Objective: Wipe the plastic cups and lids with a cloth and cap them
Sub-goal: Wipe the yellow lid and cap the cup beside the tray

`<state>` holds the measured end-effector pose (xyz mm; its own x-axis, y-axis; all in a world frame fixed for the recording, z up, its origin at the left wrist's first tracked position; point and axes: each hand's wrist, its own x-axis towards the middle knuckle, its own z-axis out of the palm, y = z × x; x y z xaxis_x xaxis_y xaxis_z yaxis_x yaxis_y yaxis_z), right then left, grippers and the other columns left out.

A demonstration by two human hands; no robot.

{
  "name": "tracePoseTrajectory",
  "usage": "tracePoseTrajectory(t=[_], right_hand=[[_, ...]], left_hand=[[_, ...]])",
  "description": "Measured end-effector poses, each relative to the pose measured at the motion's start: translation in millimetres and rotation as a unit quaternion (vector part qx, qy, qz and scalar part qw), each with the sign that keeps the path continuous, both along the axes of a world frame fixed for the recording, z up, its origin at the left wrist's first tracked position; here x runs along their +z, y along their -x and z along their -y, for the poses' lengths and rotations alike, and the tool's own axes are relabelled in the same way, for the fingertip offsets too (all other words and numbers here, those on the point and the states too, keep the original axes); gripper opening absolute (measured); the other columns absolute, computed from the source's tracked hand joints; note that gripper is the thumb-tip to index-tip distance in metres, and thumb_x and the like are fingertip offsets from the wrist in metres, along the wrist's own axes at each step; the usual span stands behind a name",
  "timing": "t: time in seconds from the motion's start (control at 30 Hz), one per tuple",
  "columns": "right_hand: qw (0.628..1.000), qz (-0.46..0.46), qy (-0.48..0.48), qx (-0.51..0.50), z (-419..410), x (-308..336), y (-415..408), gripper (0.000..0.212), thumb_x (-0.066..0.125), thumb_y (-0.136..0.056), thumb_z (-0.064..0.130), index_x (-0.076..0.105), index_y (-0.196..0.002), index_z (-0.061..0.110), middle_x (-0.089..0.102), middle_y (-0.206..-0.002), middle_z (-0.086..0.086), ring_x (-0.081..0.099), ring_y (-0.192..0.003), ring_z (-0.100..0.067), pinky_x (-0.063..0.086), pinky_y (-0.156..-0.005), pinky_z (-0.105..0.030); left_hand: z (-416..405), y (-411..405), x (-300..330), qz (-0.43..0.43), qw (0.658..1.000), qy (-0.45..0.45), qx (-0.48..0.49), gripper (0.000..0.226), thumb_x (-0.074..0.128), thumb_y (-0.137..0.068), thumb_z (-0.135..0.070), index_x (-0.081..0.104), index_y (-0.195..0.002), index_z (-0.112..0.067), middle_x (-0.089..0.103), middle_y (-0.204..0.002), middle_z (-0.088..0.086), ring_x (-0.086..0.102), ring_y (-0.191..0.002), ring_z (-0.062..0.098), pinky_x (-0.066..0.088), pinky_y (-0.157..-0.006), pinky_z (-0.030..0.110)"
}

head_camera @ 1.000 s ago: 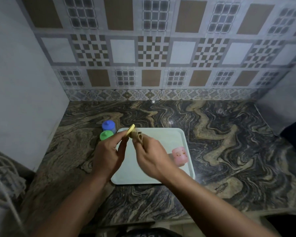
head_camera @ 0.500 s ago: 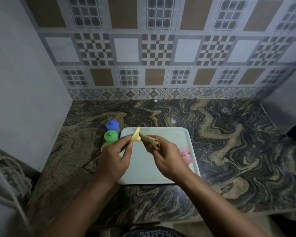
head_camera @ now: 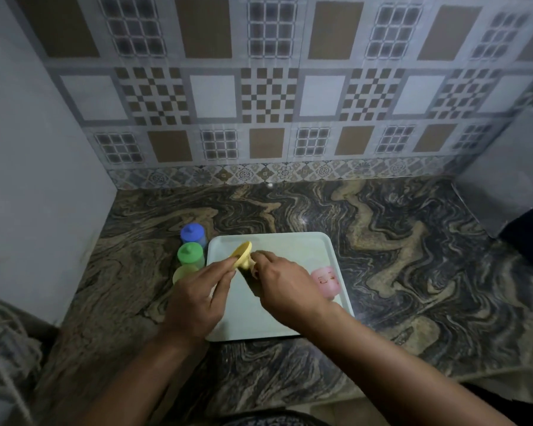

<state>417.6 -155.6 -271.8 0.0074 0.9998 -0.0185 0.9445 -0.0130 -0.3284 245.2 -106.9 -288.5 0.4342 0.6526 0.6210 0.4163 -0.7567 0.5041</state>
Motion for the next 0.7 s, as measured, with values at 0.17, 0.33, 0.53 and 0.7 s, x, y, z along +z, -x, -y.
tracePoseTrajectory(t=[0.17, 0.33, 0.53, 0.7], right_hand=[[0.995, 0.027, 0.092, 0.013, 0, -31, -16, 0.012, 0.049, -0.108, 0.022, 0.06, -0.107, 0.018, 0.072, -0.109, -0.009, 0.068, -0.097, -0.039, 0.035, -0.069, -0.037], [0.977, -0.196, -0.069, -0.038, 8, -16, -14, 0.026, 0.042, -0.101, 0.044, 0.064, -0.107, 0.032, 0.075, -0.092, 0.005, 0.072, -0.084, -0.022, 0.059, -0.073, -0.046], [0.983, -0.157, -0.085, -0.034, 6, -18, -5, 0.041, 0.043, -0.095, 0.04, 0.066, -0.129, 0.032, 0.079, -0.111, 0.0, 0.072, -0.097, -0.027, 0.058, -0.078, -0.043], [0.975, -0.184, -0.084, -0.098, 3, -20, -21, 0.038, 0.039, -0.097, 0.04, 0.062, -0.126, 0.038, 0.078, -0.102, 0.005, 0.072, -0.094, -0.027, 0.058, -0.075, -0.046]], left_hand=[[1, 7, 1, 0.039, 0.998, 0.025, 0.046, 0.031, 0.058, -0.094, -0.022, 0.074, -0.111, -0.001, 0.072, -0.102, -0.005, 0.067, -0.088, 0.005, 0.047, -0.081, 0.008], [-3, 8, -7, 0.033, 0.995, 0.064, 0.066, 0.034, 0.058, -0.094, -0.024, 0.075, -0.112, -0.002, 0.078, -0.089, 0.007, 0.06, -0.075, 0.002, 0.037, -0.076, -0.003], [0, 1, -6, 0.049, 0.997, 0.055, 0.023, 0.025, 0.067, -0.09, -0.01, 0.074, -0.112, -0.001, 0.071, -0.097, -0.009, 0.062, -0.088, -0.013, 0.042, -0.079, -0.001], [-10, 0, -10, 0.089, 0.982, 0.153, 0.061, 0.027, 0.064, -0.092, -0.019, 0.074, -0.116, -0.017, 0.072, -0.101, -0.023, 0.068, -0.093, -0.011, 0.059, -0.077, 0.023]])
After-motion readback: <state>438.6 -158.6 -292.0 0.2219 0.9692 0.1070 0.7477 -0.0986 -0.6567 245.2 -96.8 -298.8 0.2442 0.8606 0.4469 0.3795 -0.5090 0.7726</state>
